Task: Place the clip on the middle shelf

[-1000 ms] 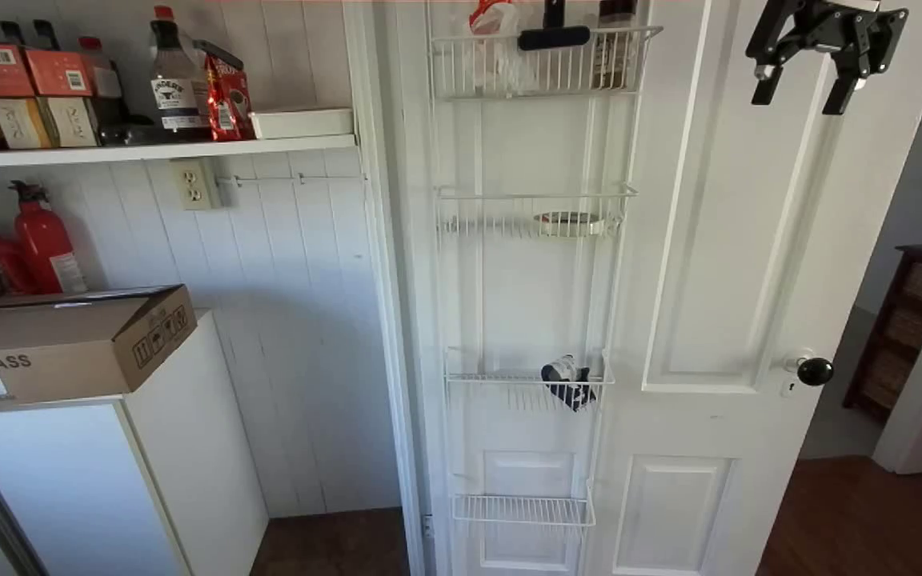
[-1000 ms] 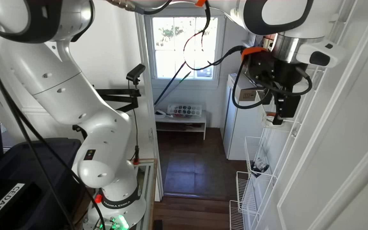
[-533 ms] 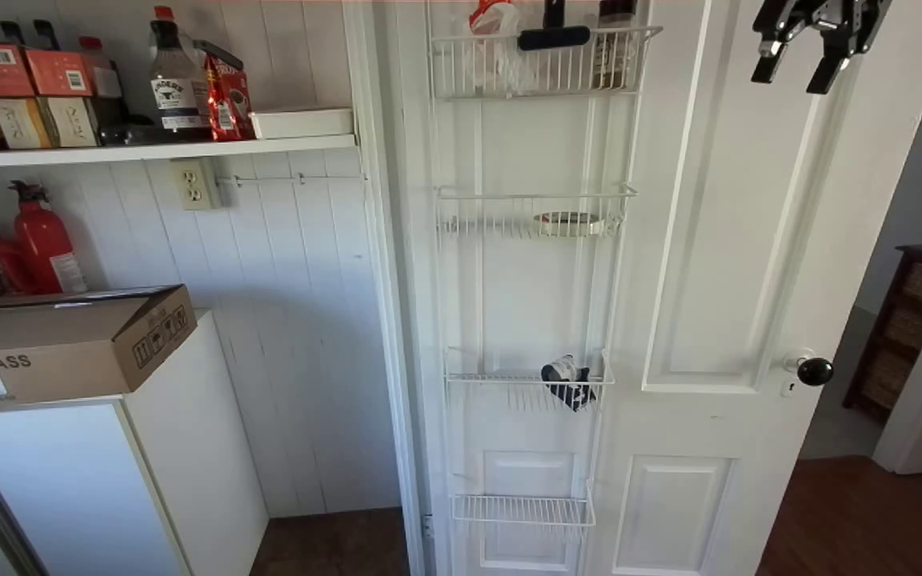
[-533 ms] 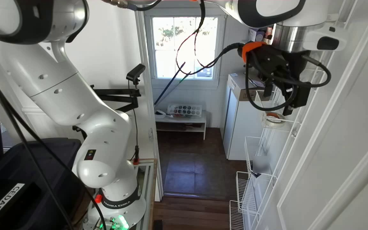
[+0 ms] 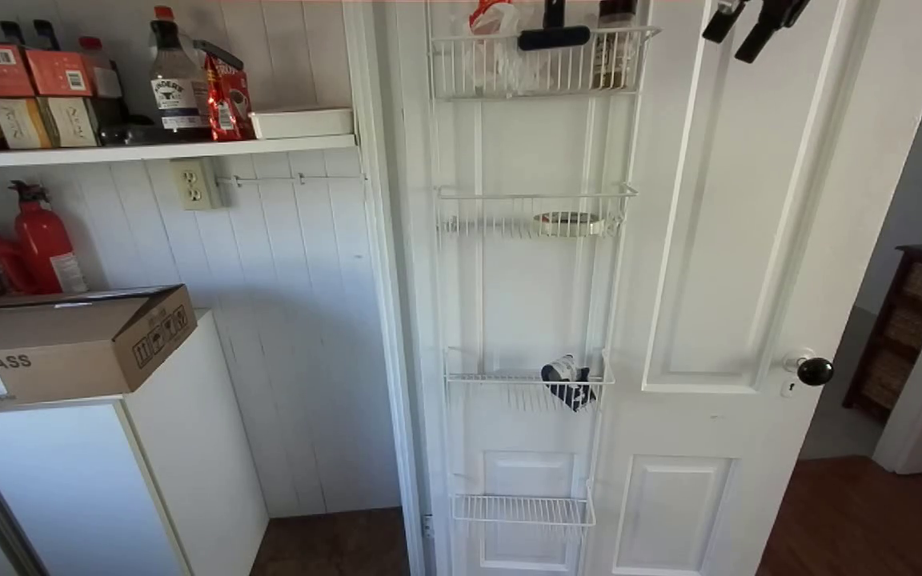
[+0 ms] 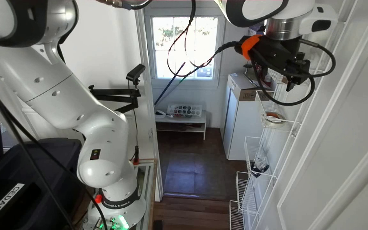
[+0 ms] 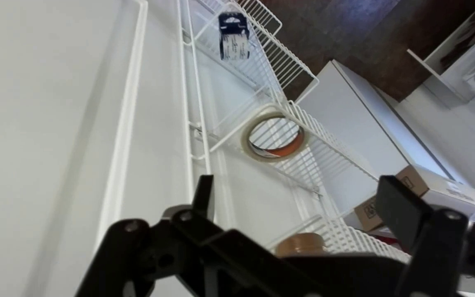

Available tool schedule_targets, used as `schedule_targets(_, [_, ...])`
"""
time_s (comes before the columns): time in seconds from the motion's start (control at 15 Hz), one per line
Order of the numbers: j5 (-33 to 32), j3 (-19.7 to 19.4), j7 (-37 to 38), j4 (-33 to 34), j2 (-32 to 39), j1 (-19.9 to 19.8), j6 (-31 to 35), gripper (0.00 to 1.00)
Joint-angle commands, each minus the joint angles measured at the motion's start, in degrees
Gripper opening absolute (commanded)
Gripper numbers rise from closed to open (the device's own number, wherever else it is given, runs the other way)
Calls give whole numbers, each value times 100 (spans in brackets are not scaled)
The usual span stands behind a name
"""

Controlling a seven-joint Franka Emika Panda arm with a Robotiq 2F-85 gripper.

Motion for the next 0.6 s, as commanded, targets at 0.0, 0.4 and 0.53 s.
schedule_targets(0.0, [257,-84,-451,-40,-51,231,34,100])
schedule_targets(0.4, [153,-70,-508,-34,-46,225,121,100])
schedule_targets(0.53, [199,-143,-1036,-75,-130,325,277,100])
